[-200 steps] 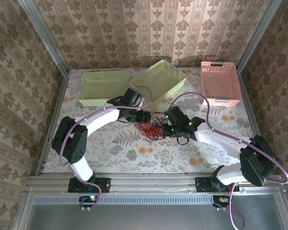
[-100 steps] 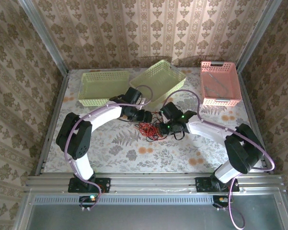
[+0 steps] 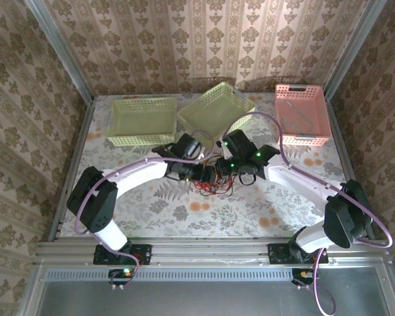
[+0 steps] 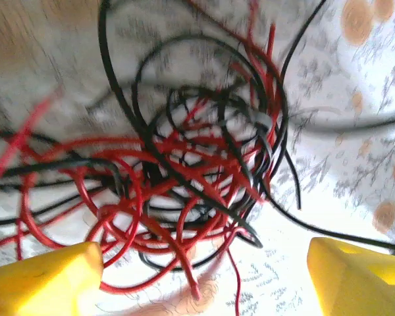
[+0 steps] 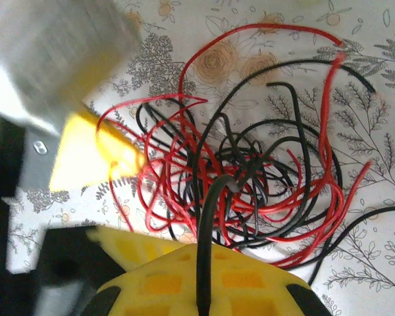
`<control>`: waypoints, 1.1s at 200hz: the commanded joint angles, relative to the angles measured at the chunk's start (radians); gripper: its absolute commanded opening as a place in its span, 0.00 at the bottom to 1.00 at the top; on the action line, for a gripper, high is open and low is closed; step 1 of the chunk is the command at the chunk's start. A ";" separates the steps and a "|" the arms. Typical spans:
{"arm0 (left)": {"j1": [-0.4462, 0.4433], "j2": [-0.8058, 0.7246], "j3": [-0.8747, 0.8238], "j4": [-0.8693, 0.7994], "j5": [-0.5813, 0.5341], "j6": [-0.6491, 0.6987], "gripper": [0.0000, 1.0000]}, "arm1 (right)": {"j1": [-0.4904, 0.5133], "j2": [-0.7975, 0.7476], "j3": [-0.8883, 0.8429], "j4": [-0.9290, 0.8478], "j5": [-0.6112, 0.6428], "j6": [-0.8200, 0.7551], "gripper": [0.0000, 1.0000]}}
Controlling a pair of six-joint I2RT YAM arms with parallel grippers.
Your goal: Untangle the cables
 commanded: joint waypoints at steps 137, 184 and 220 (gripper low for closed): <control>0.080 -0.055 -0.273 0.136 -0.190 -0.097 0.00 | -0.024 -0.223 0.499 -0.252 0.209 -0.154 0.00; 0.094 -0.080 -0.295 0.125 -0.209 -0.109 0.00 | -0.077 -0.219 0.733 -0.220 0.270 -0.203 0.00; 0.095 -0.104 -0.300 0.112 -0.205 -0.111 0.00 | -0.115 -0.174 0.870 -0.216 0.216 -0.181 0.00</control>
